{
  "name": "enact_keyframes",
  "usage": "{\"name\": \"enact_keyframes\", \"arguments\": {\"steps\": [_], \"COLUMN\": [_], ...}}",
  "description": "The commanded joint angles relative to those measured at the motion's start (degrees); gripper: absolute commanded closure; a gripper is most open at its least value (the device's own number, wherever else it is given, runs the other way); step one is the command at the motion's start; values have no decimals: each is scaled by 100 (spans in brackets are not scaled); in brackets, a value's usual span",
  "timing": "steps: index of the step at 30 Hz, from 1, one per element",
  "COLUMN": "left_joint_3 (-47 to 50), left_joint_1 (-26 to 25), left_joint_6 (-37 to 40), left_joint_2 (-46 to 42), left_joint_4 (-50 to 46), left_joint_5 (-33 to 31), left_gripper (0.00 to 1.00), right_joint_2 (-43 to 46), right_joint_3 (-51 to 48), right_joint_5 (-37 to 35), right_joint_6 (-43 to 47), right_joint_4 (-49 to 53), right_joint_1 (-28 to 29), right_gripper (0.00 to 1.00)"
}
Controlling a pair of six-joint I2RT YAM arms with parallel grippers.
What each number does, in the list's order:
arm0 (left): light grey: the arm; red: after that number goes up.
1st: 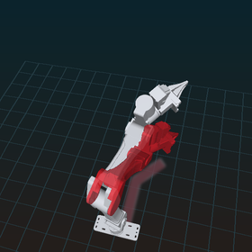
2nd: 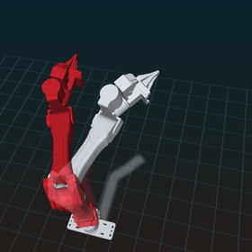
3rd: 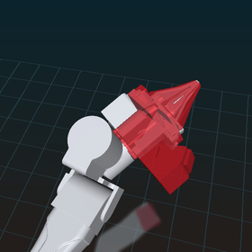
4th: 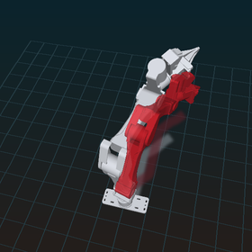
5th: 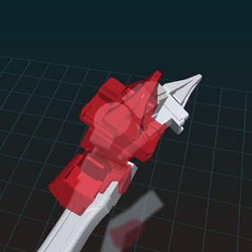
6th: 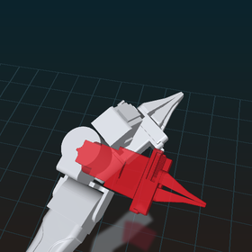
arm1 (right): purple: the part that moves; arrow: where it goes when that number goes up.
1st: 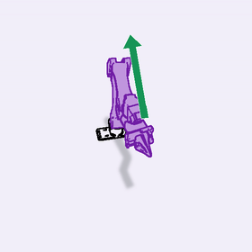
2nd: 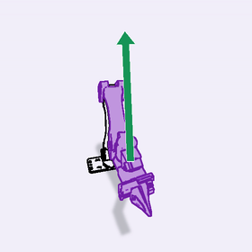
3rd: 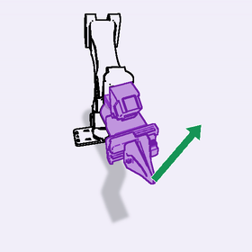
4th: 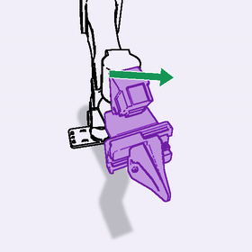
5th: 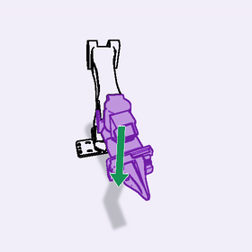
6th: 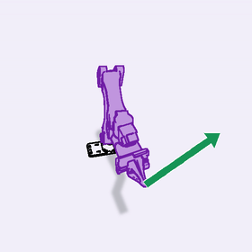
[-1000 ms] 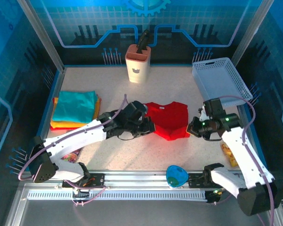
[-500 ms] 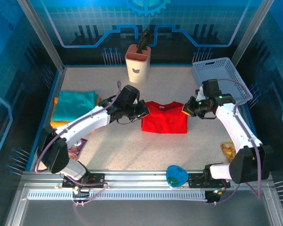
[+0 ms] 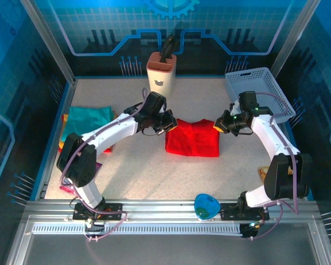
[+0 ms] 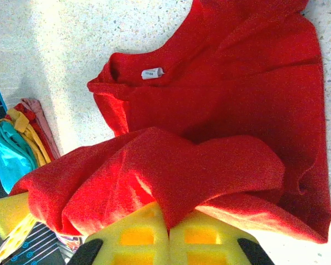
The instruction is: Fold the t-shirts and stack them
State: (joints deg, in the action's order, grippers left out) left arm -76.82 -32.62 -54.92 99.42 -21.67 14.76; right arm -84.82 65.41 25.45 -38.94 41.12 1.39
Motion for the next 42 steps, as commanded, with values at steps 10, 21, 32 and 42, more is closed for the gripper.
{"name": "enact_keyframes", "arguments": {"steps": [10, 21, 32, 42], "left_joint_3": [-737, -1362, -1489, -756], "left_joint_1": [156, 515, 678, -437], "left_joint_6": [309, 543, 858, 33], "left_joint_2": [886, 1771, 1257, 1010], "left_joint_4": [-67, -229, -710, 271], "left_joint_5": [36, -285, -242, 120], "left_gripper": [100, 53, 45, 48], "right_joint_2": [-791, -1665, -855, -480], "right_joint_3": [400, 781, 520, -583], "right_joint_5": [243, -5, -249, 359], "right_joint_6": [18, -135, -103, -788], "right_joint_4": [-443, -884, -1038, -1911], "right_joint_1": [-122, -173, 68, 655], "right_gripper": [100, 63, 11, 9]}}
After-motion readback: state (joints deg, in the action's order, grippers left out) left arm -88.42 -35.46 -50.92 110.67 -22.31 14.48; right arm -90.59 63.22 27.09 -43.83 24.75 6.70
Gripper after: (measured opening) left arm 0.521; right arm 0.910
